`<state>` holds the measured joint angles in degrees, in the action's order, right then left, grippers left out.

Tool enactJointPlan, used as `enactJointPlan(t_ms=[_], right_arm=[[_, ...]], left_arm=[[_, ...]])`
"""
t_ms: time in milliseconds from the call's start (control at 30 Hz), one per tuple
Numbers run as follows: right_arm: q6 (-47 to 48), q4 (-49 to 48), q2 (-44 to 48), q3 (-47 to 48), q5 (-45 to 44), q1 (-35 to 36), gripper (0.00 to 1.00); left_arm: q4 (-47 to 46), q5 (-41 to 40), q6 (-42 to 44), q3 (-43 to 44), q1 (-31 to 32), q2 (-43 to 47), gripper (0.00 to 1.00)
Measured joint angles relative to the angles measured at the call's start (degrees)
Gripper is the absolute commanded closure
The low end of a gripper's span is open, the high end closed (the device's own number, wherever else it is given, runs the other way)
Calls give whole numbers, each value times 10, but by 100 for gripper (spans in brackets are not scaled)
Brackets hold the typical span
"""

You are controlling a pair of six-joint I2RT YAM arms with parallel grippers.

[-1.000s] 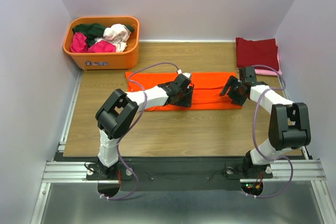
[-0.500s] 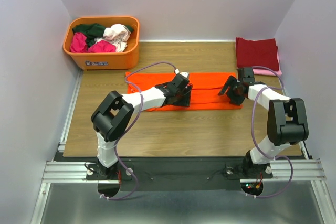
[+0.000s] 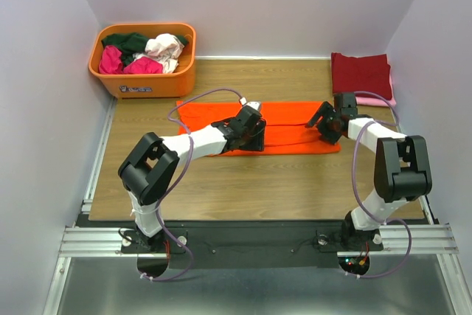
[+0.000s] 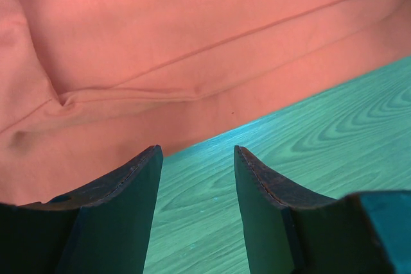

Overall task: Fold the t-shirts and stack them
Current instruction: Fold the tshirt

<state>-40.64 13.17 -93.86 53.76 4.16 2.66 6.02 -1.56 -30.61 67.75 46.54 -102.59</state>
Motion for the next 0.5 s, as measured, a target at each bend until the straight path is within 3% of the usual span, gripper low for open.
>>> enactJointPlan(t_ms=[500], right_arm=[[2,-21,-60,96,1,0,21]], left_arm=[[-2,0,-4,-23,0,3,40]])
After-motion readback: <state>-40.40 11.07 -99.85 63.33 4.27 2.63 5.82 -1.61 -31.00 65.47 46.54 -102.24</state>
